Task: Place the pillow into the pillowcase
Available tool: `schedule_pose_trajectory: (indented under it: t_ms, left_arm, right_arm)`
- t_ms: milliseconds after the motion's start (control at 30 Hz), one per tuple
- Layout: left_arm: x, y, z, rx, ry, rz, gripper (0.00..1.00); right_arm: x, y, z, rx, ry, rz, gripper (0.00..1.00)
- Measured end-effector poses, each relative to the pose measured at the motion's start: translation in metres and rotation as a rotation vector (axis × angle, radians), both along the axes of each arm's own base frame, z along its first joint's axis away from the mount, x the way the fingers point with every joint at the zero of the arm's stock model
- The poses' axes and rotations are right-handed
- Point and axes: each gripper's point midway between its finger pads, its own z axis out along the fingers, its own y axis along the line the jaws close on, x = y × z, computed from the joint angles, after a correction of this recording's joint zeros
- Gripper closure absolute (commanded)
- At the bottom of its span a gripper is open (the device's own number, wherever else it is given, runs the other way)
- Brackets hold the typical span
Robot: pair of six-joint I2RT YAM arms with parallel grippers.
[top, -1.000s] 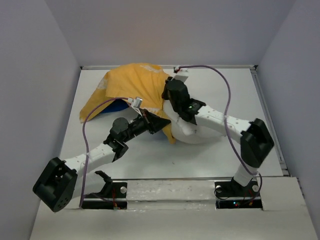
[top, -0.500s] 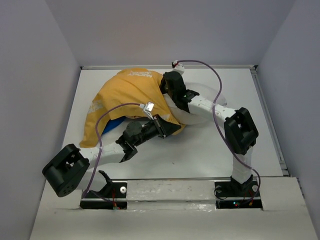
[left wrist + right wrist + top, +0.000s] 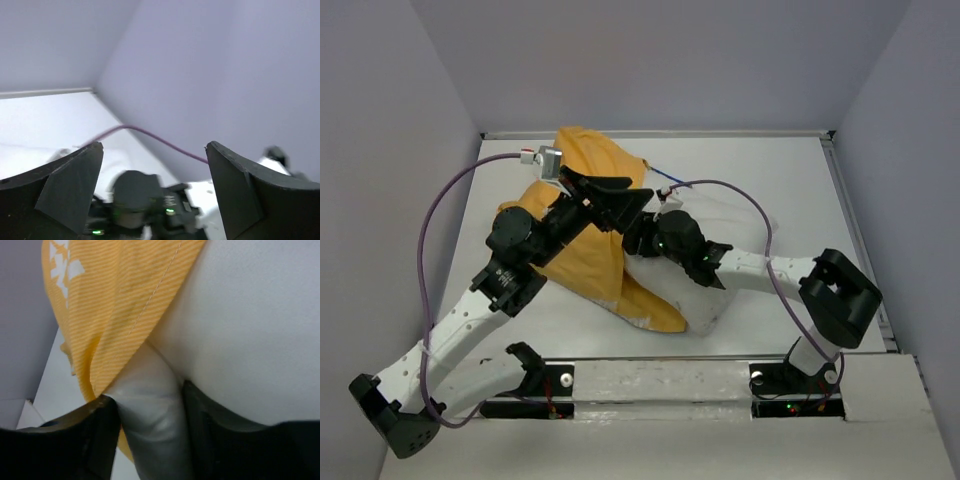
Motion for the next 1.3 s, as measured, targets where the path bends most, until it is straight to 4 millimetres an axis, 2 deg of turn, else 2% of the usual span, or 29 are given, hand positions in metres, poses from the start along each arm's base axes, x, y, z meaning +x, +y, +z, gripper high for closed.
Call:
schedule_pose_trajectory:
  t_ms: [67,100,167,233,267,300,367,433,467,533,600,667,767,933,1000,1133,1300]
  left_arm:
    - [0.019,0.01,0.003,0.047,0.005,0.105,0.08]
    - [0.04,0.015,-0.004,0.108,0.032,0.197,0.11]
    - [0.066,0.015,-0.027,0.205,0.084,0.283,0.15]
    - [0.092,0.014,-0.071,0.343,0.153,0.355,0.19]
    - [0.102,0.013,-0.099,0.429,0.192,0.378,0.2]
    - [0.109,0.01,-0.128,0.5,0.245,0.381,0.2]
    - [0.119,0.011,-0.17,0.636,0.287,0.392,0.19]
    - [0.121,0.014,-0.197,0.733,0.315,0.394,0.2]
    - [0.123,0.016,-0.203,0.764,0.317,0.4,0.2]
    - [0.13,0.016,-0.209,0.827,0.309,0.411,0.2]
    - [0.144,0.011,-0.203,0.855,0.284,0.426,0.2]
    - [0.157,0.005,-0.198,0.874,0.26,0.441,0.23]
    - [0.175,0.0,-0.2,0.918,0.245,0.473,0.28]
    - [0.193,0.007,-0.226,1.049,0.262,0.533,0.35]
    - [0.201,0.008,-0.231,1.09,0.258,0.553,0.4]
    - [0.214,0.011,-0.236,1.148,0.246,0.601,0.58]
    - [0.226,0.019,-0.233,1.214,0.214,0.674,0.72]
  right_arm:
    - [-0.016,0.003,0.001,-0.006,-0.001,0.055,0.16]
    - [-0.023,0.0,0.009,-0.009,-0.011,0.082,0.09]
    - [-0.029,-0.007,0.026,-0.007,-0.038,0.095,0.05]
    - [-0.036,-0.019,0.04,-0.038,-0.062,0.115,0.04]
    - [-0.039,-0.026,0.045,-0.055,-0.072,0.121,0.05]
    - [-0.044,-0.035,0.05,-0.078,-0.078,0.132,0.06]
    - [-0.045,-0.064,0.054,-0.12,-0.066,0.125,0.08]
    - [-0.029,-0.094,0.065,-0.128,-0.078,0.073,0.09]
    - [-0.021,-0.108,0.068,-0.132,-0.081,0.047,0.09]
    - [-0.006,-0.134,0.07,-0.153,-0.081,-0.008,0.09]
    - [0.01,-0.156,0.071,-0.173,-0.07,-0.054,0.1]
    - [0.021,-0.167,0.069,-0.19,-0.058,-0.08,0.1]
    - [0.027,-0.166,0.067,-0.199,-0.045,-0.067,0.12]
    - [0.037,-0.159,0.072,-0.2,-0.052,-0.043,0.13]
    - [0.043,-0.158,0.074,-0.2,-0.058,-0.039,0.14]
    - [0.051,-0.161,0.079,-0.202,-0.072,-0.033,0.14]
    - [0.065,-0.157,0.084,-0.228,-0.11,0.015,0.1]
